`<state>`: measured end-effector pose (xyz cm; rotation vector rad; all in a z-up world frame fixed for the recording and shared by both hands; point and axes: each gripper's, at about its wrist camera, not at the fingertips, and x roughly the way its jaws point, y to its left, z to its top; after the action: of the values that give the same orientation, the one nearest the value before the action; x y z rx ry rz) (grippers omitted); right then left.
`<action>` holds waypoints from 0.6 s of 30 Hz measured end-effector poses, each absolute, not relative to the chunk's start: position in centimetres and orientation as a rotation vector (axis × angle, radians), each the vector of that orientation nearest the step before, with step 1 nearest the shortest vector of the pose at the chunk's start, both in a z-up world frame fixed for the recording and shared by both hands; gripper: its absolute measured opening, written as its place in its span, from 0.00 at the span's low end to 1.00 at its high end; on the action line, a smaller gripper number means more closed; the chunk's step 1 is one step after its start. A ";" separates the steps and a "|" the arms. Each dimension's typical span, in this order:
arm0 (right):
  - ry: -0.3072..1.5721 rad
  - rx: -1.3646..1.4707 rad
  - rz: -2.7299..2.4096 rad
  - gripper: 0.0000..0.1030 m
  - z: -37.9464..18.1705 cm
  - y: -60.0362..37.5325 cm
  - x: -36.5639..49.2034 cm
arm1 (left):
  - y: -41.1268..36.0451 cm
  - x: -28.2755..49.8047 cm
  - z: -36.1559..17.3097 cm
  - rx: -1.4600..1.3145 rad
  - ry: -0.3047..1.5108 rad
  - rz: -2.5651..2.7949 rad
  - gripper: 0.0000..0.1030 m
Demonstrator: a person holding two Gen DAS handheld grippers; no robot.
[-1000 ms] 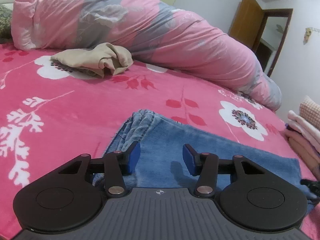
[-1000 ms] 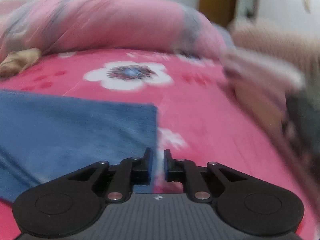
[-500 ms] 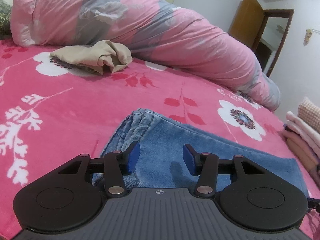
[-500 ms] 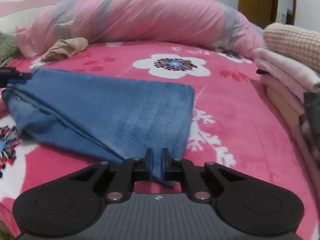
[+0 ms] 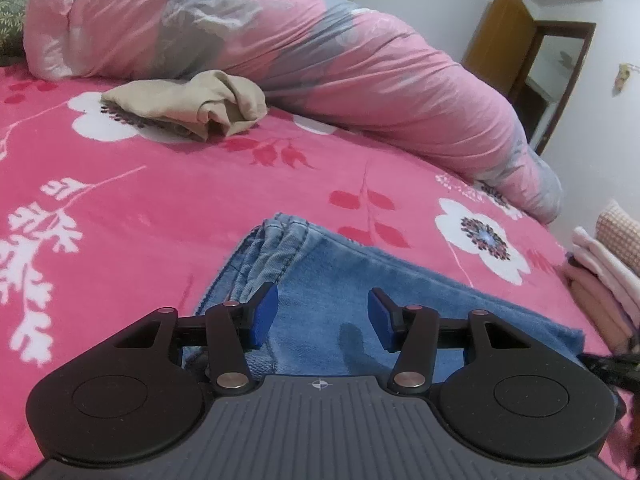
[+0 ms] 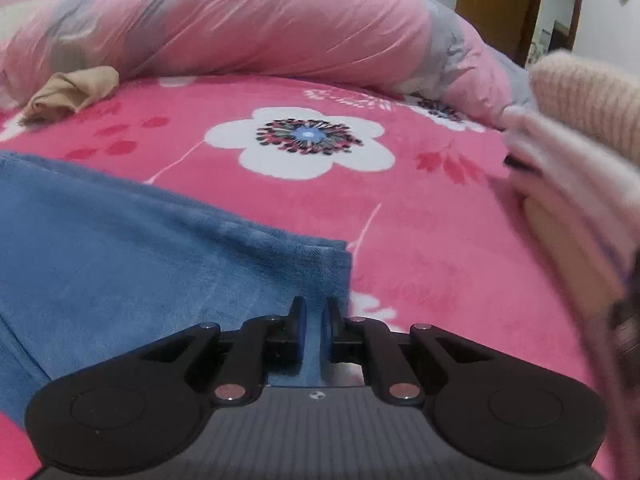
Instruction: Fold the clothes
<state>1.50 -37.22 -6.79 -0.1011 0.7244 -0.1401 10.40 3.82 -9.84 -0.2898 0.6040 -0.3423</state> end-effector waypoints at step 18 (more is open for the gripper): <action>0.569 0.052 -0.143 0.12 -1.0 -38.1 -3.3 | 4.0 10.5 -9.9 -0.275 0.602 -0.369 0.51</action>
<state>-3.26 -38.09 -1.01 0.0523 0.5689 -0.1431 10.48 3.97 -9.86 -0.2750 0.6020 -0.3692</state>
